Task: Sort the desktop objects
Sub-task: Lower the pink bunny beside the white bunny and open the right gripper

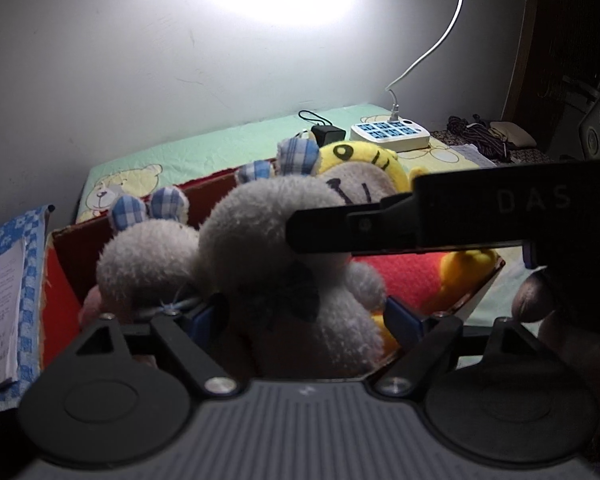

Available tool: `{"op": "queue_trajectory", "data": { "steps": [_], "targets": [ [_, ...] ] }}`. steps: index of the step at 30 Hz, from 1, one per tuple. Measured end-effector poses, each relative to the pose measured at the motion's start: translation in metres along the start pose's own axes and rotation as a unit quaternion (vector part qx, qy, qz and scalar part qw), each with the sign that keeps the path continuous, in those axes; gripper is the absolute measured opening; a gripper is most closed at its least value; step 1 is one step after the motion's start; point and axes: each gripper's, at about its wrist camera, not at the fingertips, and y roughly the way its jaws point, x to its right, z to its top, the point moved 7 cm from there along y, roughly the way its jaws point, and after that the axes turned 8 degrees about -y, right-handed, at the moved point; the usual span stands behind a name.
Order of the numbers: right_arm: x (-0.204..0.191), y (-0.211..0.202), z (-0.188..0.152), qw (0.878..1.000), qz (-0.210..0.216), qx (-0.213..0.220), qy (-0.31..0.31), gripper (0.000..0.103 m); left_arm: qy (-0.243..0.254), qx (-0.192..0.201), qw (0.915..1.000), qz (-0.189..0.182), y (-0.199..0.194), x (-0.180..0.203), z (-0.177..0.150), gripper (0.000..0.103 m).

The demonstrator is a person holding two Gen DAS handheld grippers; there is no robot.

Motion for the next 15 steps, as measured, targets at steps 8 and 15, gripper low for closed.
{"op": "queue_trajectory", "data": {
  "steps": [8, 15],
  "targets": [
    [0.003, 0.014, -0.001, 1.000, -0.008, -0.005, 0.001, 0.046, -0.030, -0.003, 0.9995, -0.010, 0.000, -0.010, 0.003, 0.082],
    [-0.002, 0.014, -0.009, 0.999, -0.013, -0.040, -0.032, 0.046, -0.027, -0.007, 0.9995, -0.015, -0.003, -0.008, -0.001, 0.082]
  ]
}}
